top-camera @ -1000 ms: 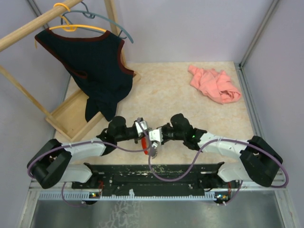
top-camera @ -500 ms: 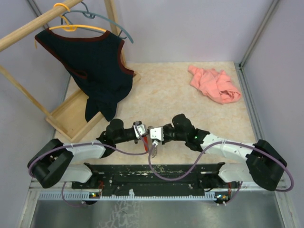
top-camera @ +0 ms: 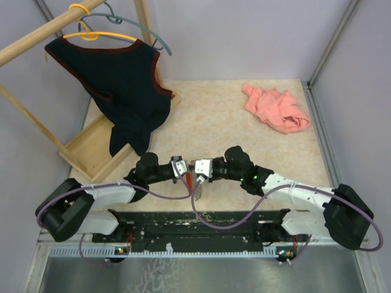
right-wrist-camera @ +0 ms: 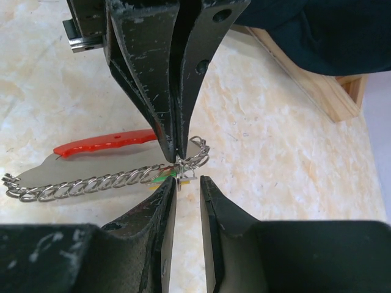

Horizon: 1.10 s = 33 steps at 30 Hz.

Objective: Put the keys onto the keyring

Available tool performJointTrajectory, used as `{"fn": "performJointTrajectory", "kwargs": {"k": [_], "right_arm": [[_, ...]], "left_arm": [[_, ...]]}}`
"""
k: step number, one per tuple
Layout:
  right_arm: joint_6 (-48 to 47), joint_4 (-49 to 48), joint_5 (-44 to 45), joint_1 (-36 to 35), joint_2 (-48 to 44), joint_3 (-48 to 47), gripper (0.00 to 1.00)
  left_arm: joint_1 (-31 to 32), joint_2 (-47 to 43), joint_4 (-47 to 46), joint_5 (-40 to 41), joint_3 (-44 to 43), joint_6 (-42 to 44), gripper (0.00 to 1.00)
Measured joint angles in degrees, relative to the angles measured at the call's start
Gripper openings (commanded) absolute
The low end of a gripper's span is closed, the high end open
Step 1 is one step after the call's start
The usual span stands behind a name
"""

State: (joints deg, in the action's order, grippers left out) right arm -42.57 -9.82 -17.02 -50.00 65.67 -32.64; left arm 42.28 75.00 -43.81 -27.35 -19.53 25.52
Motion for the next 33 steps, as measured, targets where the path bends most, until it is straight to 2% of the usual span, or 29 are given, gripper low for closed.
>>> {"fn": "performJointTrajectory", "kwargs": {"k": [7,10,13,14,25,33], "right_arm": [[0.2,0.6,-0.7,0.0,1.9,0.0,0.19],[0.2,1.0,-0.9,0.0,2.8,0.0,0.13],[0.2,1.1,-1.0,0.0,3.5,0.0,0.01],[0.2,1.2,-1.0,0.0,3.7,0.0,0.0],[-1.3,1.1,-0.1,0.2,4.1,0.0,0.0],[-3.3,-0.3,0.9,0.1,4.2,0.0,0.0]], "left_arm": [[0.0,0.0,0.0,-0.3,0.0,0.0,0.0],[0.0,0.0,0.0,-0.4,0.0,0.0,0.0],[0.0,0.0,0.0,-0.5,0.0,0.0,0.0],[0.0,0.0,0.0,-0.5,0.0,0.0,0.0],[0.0,0.0,0.8,-0.3,0.0,-3.2,0.0],[0.0,-0.3,-1.0,1.9,0.0,-9.8,0.0]]}}
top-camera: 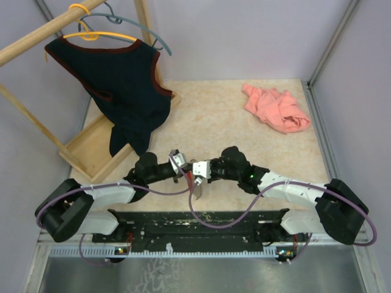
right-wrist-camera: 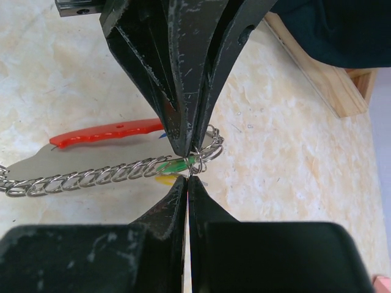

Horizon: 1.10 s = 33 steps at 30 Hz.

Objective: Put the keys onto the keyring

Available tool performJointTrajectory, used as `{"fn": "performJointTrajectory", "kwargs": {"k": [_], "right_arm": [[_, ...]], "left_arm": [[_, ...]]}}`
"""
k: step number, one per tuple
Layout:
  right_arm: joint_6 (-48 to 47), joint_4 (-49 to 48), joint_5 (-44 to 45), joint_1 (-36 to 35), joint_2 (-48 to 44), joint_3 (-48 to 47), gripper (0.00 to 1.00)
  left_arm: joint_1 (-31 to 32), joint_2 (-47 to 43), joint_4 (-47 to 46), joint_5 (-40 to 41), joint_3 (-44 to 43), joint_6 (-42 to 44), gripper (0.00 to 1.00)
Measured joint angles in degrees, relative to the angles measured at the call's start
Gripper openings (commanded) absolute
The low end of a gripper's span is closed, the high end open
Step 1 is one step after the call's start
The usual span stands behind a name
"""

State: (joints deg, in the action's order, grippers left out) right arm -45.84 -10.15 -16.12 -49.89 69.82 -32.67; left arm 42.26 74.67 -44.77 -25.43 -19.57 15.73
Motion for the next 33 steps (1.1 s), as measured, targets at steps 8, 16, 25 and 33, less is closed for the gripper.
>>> {"fn": "performJointTrajectory", "kwargs": {"k": [8,16,25,33], "right_arm": [[-0.2,-2.6,0.9,-0.2,1.2,0.0,0.0],[-0.1,-4.5,3.4,-0.4,1.2,0.5,0.0],[-1.6,-3.2,5.2,-0.8,-1.8,0.9,0.0],[-3.7,-1.1,5.0,-0.9,-3.7,0.9,0.0]], "left_arm": [[0.0,0.0,-5.1,1.3,0.3,-6.2,0.0],[0.0,0.0,-11.4,1.8,3.0,-8.7,0.04],[0.0,1.2,-18.7,1.8,5.6,-10.6,0.23],[0.0,1.5,-18.6,1.9,5.6,-10.1,0.31]]}}
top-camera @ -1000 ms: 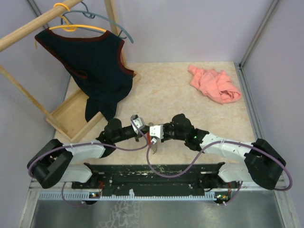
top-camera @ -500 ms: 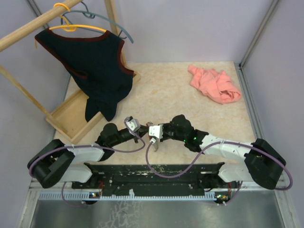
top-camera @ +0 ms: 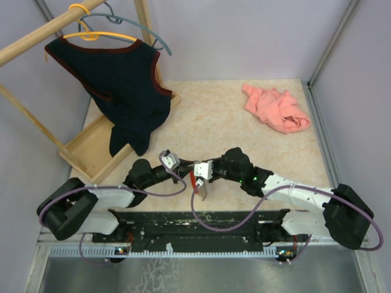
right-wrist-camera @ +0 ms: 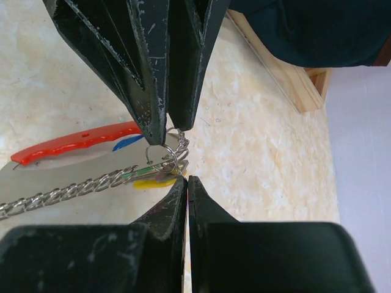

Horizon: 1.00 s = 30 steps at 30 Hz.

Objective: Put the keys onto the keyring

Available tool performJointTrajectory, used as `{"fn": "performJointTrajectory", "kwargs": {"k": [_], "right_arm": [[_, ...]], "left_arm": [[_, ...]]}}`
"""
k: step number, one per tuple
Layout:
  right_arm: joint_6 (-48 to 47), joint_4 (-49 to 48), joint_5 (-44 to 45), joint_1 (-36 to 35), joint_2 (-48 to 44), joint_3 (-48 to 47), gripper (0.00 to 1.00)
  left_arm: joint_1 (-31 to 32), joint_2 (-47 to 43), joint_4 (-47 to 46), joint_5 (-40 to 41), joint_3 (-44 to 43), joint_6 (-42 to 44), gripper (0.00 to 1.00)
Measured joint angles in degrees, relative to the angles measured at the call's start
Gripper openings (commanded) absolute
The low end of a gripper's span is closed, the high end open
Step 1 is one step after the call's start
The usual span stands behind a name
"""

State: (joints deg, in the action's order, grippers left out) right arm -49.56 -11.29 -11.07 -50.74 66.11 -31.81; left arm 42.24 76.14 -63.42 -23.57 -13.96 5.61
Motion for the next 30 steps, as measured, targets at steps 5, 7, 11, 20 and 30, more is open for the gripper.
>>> {"fn": "performJointTrajectory", "kwargs": {"k": [5,7,11,20,30], "right_arm": [[-1.0,1.0,-0.3,0.0,-0.1,0.0,0.0],[-1.3,1.5,-0.5,0.0,-0.2,0.0,0.0],[-1.8,1.8,-0.7,-0.1,-0.2,0.0,0.0],[-2.1,1.9,-0.8,-0.2,-0.2,0.0,0.0],[-2.4,2.0,-0.8,-0.2,-0.5,0.0,0.0]], "left_arm": [[0.0,-0.2,2.6,-0.1,-0.1,0.9,0.34],[0.0,-0.2,3.8,-0.8,-0.4,1.3,0.34],[0.0,-0.2,5.9,-3.2,-1.9,2.0,0.33],[0.0,0.4,9.7,-5.8,-4.9,2.2,0.26],[0.0,1.9,13.9,-5.8,-7.1,2.1,0.15]]}}
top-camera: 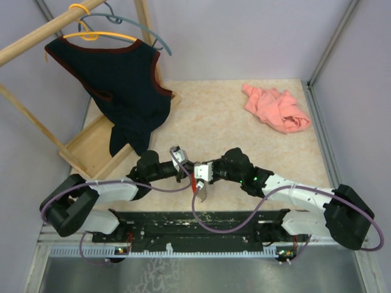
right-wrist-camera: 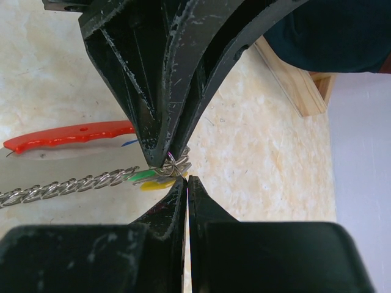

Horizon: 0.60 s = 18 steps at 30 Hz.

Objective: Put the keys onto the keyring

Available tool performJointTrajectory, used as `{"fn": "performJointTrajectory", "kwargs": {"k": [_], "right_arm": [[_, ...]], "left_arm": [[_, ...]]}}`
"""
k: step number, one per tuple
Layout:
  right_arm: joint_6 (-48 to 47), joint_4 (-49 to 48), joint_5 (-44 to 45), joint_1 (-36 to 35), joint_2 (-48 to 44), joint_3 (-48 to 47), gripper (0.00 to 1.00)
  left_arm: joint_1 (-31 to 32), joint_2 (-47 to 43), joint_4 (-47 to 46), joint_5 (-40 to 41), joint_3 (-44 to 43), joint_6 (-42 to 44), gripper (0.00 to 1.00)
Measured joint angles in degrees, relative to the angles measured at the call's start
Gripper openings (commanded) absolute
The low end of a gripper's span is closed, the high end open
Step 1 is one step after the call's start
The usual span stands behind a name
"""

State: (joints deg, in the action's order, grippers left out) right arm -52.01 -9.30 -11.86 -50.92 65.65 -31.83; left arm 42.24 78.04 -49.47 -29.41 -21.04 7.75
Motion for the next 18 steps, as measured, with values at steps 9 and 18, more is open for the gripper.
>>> {"fn": "performJointTrajectory", "kwargs": {"k": [9,18], "right_arm": [[0.0,0.9,0.2,-0.3,-0.4,0.0,0.0],[1.4,1.0,0.7,-0.4,-2.0,0.3,0.0]], "left_arm": [[0.0,1.2,2.4,0.5,-1.5,0.0,0.0],[0.1,-0.2,2.4,4.3,-1.8,-1.4,0.0]]}}
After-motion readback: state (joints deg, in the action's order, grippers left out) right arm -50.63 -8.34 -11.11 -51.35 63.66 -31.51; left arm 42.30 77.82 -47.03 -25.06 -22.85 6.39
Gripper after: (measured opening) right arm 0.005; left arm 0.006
